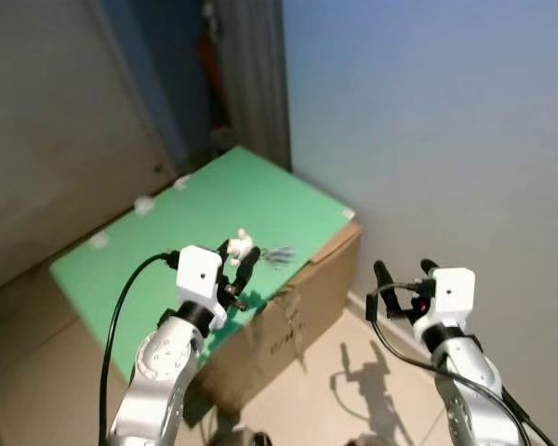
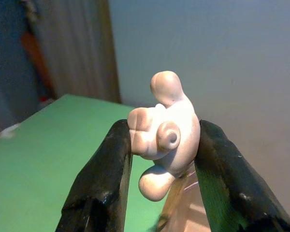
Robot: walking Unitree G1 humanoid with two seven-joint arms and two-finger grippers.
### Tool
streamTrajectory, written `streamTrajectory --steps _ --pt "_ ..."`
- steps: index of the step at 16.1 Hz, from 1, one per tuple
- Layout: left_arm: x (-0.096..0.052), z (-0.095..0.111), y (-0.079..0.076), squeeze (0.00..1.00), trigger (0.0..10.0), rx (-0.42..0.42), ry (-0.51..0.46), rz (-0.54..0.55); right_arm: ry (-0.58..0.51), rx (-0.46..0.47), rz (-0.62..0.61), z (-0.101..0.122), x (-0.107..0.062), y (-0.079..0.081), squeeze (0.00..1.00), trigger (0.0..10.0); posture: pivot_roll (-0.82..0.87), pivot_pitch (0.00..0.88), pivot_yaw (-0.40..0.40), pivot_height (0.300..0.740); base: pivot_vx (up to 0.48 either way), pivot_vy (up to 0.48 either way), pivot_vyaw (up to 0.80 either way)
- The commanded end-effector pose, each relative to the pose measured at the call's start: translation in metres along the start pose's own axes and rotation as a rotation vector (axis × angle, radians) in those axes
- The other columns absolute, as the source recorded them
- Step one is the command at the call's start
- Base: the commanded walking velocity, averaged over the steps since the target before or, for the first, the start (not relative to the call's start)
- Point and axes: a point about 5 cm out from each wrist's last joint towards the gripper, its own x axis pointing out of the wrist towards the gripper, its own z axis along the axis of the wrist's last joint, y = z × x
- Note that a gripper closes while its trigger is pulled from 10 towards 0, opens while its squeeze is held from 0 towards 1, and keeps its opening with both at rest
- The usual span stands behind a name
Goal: Hang keys on a hook
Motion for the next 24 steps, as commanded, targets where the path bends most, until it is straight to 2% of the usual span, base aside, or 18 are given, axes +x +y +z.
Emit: streamTrajectory --steps 1,9,20,24 --pt "-0.002 -0.003 0.003 0.00 0.0 -0.015 0.015 0.017 0.010 0.016 -0.005 -0.002 -0.001 -0.001 0.00 10.0 -0.22 0.000 0.126 0.740 -0.371 -0.247 0.00" --pt "0.000 -0.002 0.004 0.00 0.0 -0.019 0.012 0.022 0.014 0.016 0.000 -0.003 -0.001 0.000 0.00 10.0 -0.22 0.000 0.129 0.740 -0.370 -0.251 0.00" --pt "-0.003 -0.004 -0.001 0.00 0.0 -0.022 0.015 0.013 0.023 -0.013 0.011 -0.003 -0.006 -0.003 0.00 10.0 -0.23 0.023 0.108 0.740 0.000 0.000 0.00" --pt "-0.006 -0.005 -0.012 0.00 0.0 -0.017 0.013 0.006 0.042 -0.043 0.019 -0.001 -0.017 -0.013 0.00 10.0 -0.25 0.061 0.068 0.740 0.000 0.000 0.00"
